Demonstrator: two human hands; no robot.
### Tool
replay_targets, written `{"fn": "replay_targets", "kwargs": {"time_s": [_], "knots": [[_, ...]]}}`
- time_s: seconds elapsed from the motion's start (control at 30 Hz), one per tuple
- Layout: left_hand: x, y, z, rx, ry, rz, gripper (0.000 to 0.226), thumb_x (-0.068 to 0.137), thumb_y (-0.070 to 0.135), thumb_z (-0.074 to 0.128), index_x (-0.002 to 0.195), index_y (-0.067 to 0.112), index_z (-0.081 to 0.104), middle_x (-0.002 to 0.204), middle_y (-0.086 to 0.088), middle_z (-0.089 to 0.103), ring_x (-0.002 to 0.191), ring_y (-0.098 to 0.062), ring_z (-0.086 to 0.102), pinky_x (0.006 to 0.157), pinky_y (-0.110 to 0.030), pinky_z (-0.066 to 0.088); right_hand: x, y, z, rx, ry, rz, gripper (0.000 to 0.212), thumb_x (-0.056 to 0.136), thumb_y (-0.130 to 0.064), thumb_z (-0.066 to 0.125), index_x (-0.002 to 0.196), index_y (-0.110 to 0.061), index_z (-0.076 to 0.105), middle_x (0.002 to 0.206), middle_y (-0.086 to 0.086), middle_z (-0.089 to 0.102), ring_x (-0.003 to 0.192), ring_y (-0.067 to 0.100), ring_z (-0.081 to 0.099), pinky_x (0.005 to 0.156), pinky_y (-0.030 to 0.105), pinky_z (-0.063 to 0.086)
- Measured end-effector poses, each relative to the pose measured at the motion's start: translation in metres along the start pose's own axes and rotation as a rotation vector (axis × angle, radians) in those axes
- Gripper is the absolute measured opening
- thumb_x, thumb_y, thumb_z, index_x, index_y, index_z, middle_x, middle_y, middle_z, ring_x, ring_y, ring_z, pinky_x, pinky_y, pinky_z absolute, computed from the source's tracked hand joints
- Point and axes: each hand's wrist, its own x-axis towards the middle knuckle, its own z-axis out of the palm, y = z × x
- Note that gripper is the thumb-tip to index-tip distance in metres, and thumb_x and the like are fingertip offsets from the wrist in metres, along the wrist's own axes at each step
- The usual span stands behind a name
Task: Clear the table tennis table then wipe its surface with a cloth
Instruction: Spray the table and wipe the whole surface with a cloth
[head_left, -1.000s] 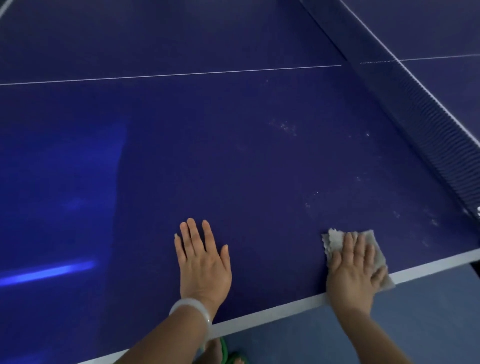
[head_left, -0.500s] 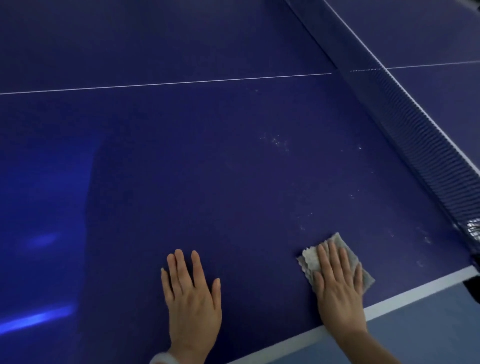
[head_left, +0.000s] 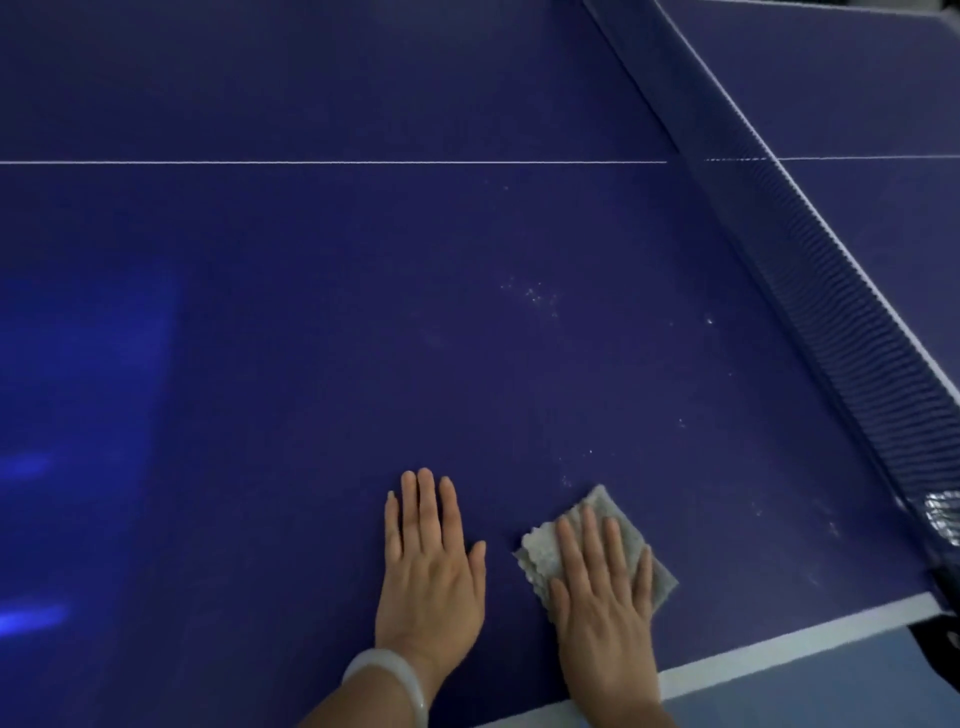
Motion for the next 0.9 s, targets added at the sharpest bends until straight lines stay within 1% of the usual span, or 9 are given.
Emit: {"fn": "replay_targets", "kwargs": {"time_s": [0.2, 0.3, 0.4, 0.47, 0.53, 0.63, 0.77, 0.83, 0.9], "knots": [[0.002, 0.002, 0.003, 0.085, 0.012, -0.034, 0.067, 0.098, 0.041, 0.02, 0.147, -0.004, 0.03, 0.155, -0.025, 0.025, 0.146, -0.038, 0.019, 0.115, -0.054, 0.022, 0.082, 0.017, -0.014, -0.084, -0.058, -0.5, 0.055, 0.102, -0.037, 0.014, 0.156, -0.023, 0.013, 0.163, 0.002, 0.009, 0.15, 0.025, 0.006, 0.115, 0.057, 0.01], [0.001, 0.002, 0.005, 0.108, 0.025, -0.041, 0.067, 0.099, 0.043, 0.017, 0.148, -0.001, 0.028, 0.156, -0.022, 0.024, 0.147, -0.035, 0.017, 0.116, -0.051, 0.019, 0.126, 0.071, -0.018, -0.119, 0.003, -0.327, 0.057, 0.1, -0.035, 0.014, 0.155, -0.023, 0.005, 0.163, 0.003, 0.011, 0.15, 0.025, 0.001, 0.115, 0.062, 0.007], [0.001, 0.002, 0.006, 0.109, 0.037, -0.055, 0.067, 0.099, 0.045, 0.016, 0.15, 0.002, 0.025, 0.157, -0.019, 0.022, 0.148, -0.032, 0.014, 0.118, -0.05, 0.018, 0.134, 0.131, -0.03, 0.073, -0.067, 0.165, 0.055, 0.102, -0.04, 0.008, 0.154, -0.031, -0.006, 0.162, -0.004, -0.012, 0.148, 0.016, -0.015, 0.117, 0.058, -0.007], [0.001, 0.002, 0.006, 0.103, 0.035, -0.066, 0.067, 0.099, 0.046, 0.017, 0.151, 0.003, 0.025, 0.157, -0.018, 0.022, 0.149, -0.031, 0.012, 0.119, -0.049, 0.018, 0.119, 0.131, -0.035, 0.14, -0.048, 0.382, 0.056, 0.102, -0.042, 0.01, 0.155, -0.031, -0.006, 0.163, -0.003, -0.012, 0.149, 0.019, -0.014, 0.117, 0.059, -0.006], [0.002, 0.002, 0.006, 0.101, 0.038, -0.073, 0.067, 0.099, 0.046, 0.017, 0.151, 0.004, 0.025, 0.157, -0.017, 0.023, 0.149, -0.03, 0.012, 0.119, -0.048, 0.017, 0.099, 0.096, -0.029, 0.104, 0.021, 0.339, 0.056, 0.103, -0.038, 0.016, 0.156, -0.024, 0.003, 0.163, 0.003, -0.005, 0.15, 0.025, -0.006, 0.116, 0.062, -0.002], [0.002, 0.002, 0.005, 0.108, 0.043, -0.065, 0.067, 0.098, 0.045, 0.019, 0.151, 0.005, 0.026, 0.157, -0.017, 0.024, 0.149, -0.03, 0.013, 0.119, -0.047, 0.016, 0.077, 0.03, -0.009, 0.031, 0.091, -0.114, 0.056, 0.101, -0.034, 0.022, 0.155, -0.019, 0.016, 0.162, 0.007, 0.01, 0.15, 0.03, 0.007, 0.115, 0.064, 0.003], [0.002, 0.002, 0.005, 0.108, 0.047, -0.067, 0.067, 0.098, 0.046, 0.017, 0.151, 0.006, 0.024, 0.158, -0.016, 0.022, 0.149, -0.028, 0.011, 0.119, -0.045, 0.013, 0.113, 0.027, -0.015, -0.07, -0.04, -0.556, 0.056, 0.103, -0.039, 0.013, 0.156, -0.024, 0.005, 0.163, 0.0, -0.006, 0.149, 0.024, -0.015, 0.115, 0.059, -0.006], [0.001, 0.002, 0.005, 0.113, 0.045, -0.074, 0.067, 0.099, 0.047, 0.015, 0.152, 0.006, 0.023, 0.159, -0.015, 0.02, 0.149, -0.028, 0.01, 0.119, -0.044, 0.012, 0.144, 0.063, -0.02, -0.149, -0.077, -0.5, 0.057, 0.103, -0.028, 0.028, 0.155, -0.024, 0.006, 0.163, 0.001, -0.013, 0.147, 0.026, -0.02, 0.113, 0.066, -0.003], [0.001, 0.003, 0.005, 0.108, 0.046, -0.076, 0.067, 0.099, 0.047, 0.016, 0.152, 0.006, 0.023, 0.158, -0.015, 0.021, 0.149, -0.028, 0.011, 0.119, -0.044, 0.011, 0.161, 0.104, -0.03, -0.054, -0.057, -0.116, 0.06, 0.103, -0.025, 0.031, 0.156, -0.025, 0.001, 0.162, 0.0, -0.015, 0.148, 0.024, -0.019, 0.114, 0.067, 0.001]]}}
